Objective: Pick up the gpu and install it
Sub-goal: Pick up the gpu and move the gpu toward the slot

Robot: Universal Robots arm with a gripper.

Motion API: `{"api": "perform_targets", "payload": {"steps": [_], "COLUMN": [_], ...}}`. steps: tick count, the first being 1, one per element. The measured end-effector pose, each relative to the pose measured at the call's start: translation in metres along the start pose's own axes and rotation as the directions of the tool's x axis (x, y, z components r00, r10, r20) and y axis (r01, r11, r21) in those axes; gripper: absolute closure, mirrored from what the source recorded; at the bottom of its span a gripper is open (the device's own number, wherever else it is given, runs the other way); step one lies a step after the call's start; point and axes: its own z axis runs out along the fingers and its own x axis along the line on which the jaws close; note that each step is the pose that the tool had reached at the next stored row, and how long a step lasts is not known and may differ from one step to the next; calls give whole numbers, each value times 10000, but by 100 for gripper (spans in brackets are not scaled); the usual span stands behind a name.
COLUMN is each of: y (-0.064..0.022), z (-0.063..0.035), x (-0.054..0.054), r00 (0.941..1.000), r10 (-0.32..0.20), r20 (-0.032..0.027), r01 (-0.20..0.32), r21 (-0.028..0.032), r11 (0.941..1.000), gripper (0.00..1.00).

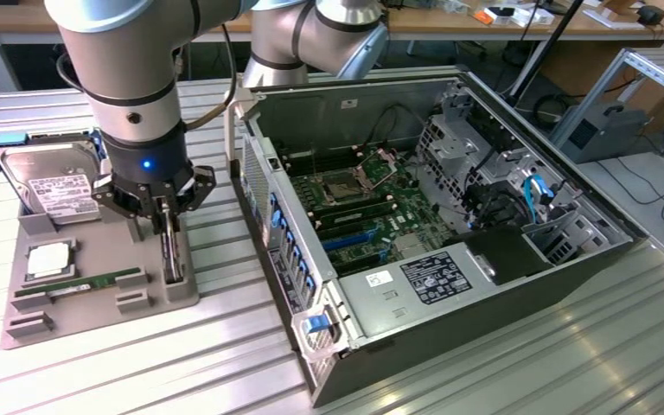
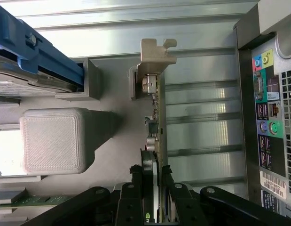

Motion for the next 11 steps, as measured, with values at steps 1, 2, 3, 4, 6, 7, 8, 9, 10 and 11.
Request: {"api": "perform_targets", "payload": {"steps": [1, 2, 3, 4, 6, 7, 8, 9, 10, 11], "y": [0, 0, 1, 2, 3, 4, 5, 6, 6, 7], "z": [0, -7, -21, -37, -66, -84, -110, -130, -148, -164], "x": [0, 0, -1, -1, -2, -2, -3, -3, -3, -4], "r00": [10000, 10000, 10000, 10000, 10000, 10000, 10000, 10000, 10000, 10000], "r10": [0, 0, 0, 0, 0, 0, 0, 0, 0, 0], "r20": [0, 2, 1, 0, 0, 1, 0, -1, 0, 0], "r01": [0, 0, 0, 0, 0, 0, 0, 0, 0, 0], "r21": [0, -1, 0, 0, 0, -1, 0, 1, 0, 0], "r11": [10000, 10000, 10000, 10000, 10000, 10000, 10000, 10000, 10000, 10000], "gripper": [73, 73, 73, 73, 73, 73, 73, 73, 73, 73]}}
